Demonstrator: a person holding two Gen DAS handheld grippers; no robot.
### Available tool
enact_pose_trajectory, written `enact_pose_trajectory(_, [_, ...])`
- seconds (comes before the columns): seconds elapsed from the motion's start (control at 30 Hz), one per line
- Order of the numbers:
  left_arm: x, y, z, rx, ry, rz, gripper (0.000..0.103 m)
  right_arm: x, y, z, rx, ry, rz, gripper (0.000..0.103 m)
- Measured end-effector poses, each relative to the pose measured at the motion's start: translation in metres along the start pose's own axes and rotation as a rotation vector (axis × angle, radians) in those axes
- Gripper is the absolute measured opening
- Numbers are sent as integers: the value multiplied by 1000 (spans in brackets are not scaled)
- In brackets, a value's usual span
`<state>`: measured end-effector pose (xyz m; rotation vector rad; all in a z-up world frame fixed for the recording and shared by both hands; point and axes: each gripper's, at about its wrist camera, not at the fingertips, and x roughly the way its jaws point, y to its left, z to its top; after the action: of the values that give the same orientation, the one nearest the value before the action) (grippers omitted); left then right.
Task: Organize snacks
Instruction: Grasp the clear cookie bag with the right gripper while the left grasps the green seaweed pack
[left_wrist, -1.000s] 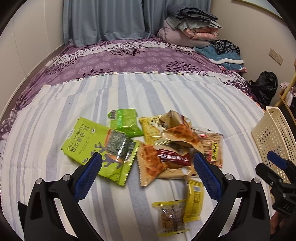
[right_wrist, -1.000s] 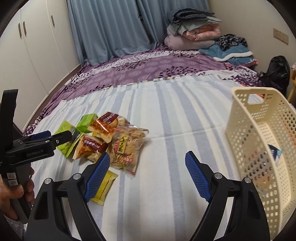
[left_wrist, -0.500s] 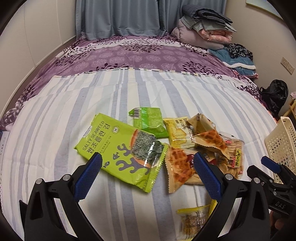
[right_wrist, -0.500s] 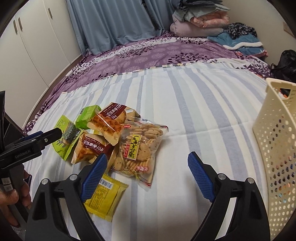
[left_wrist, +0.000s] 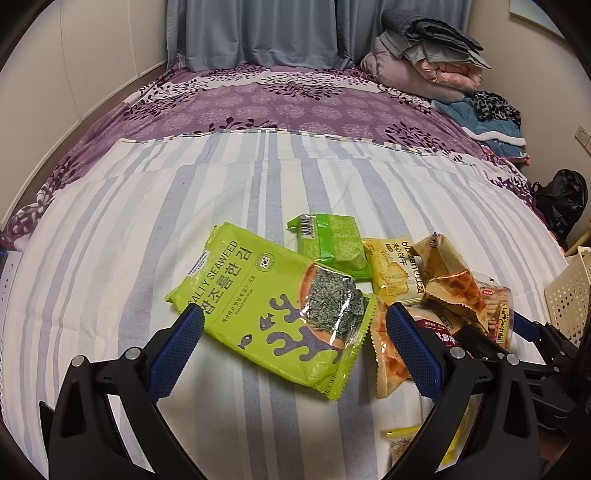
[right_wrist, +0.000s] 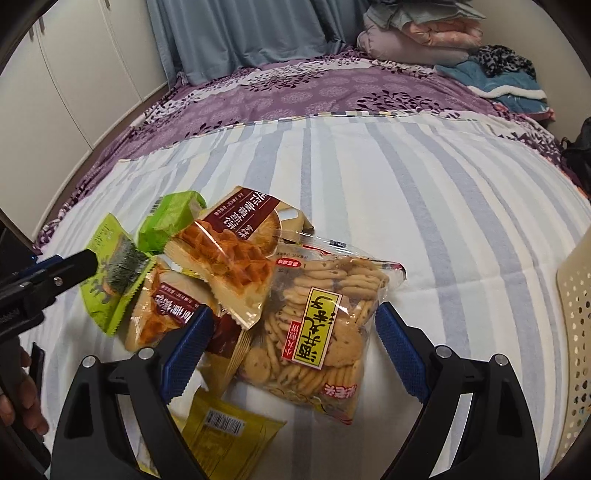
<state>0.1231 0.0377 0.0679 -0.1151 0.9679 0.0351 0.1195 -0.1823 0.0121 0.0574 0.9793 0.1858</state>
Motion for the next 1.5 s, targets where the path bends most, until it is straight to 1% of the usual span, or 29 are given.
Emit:
enact_pose_trajectory(0.13, [5,5,2,-5,6,3,100,7,-5,2,12,2,-21,88])
enact_pose_trajectory(0.27, [9,7,1,-9,12,9,100,10,-10,0,17,3,-22,87])
enact_pose_trajectory(0.33, [11,8,1,-14,14,11,100,9,-13,-2,8,0,-23,84])
enact_pose_trajectory(0.4, [12,11,1,-18,17,14,100,8,-16,-3,3,0,-21,74])
enact_pose_trajectory(0.43, [13,13,1,-22,18,16,100,8,-17,-4,0,-2,-26,72])
enact_pose_trajectory(0.47, [13,15,1,-27,19,17,100,6,-19,-5,-4,-5,-31,66])
enact_pose_trajectory(0.53, [14,19,1,-39,21,22,100,4,-23,-7,-2,-6,-28,64])
enact_pose_trajectory(0.57, [15,22,1,-46,21,26,100,3,-25,-8,1,-8,-36,61])
enact_pose_trajectory(0.6, [15,25,1,-52,24,31,100,2,-27,-9,-3,-10,-46,56])
enact_pose_trajectory(0.83, [26,40,2,-115,42,55,100,-4,-36,-14,5,-19,-61,56])
enact_pose_trajectory(0.93, [34,45,6,-181,59,34,100,-4,-36,-15,5,-20,-61,56])
enact_pose_trajectory(1.0, [38,48,10,-242,64,16,100,-4,-37,-16,7,-20,-62,56])
enact_pose_trajectory(1.2, [53,54,24,-407,65,10,100,-6,-37,-17,1,-24,-67,56])
enact_pose_trajectory(1.23, [56,53,25,-415,64,18,100,-6,-36,-18,0,-24,-67,56])
enact_pose_trajectory(1.3, [64,48,26,-403,89,40,100,-7,-36,-18,1,-23,-65,56])
enact_pose_trajectory(1.43, [73,37,16,-330,127,60,100,-7,-35,-18,2,-24,-66,57])
enact_pose_trajectory(1.5, [72,36,8,-303,129,59,100,-7,-36,-18,1,-24,-66,58])
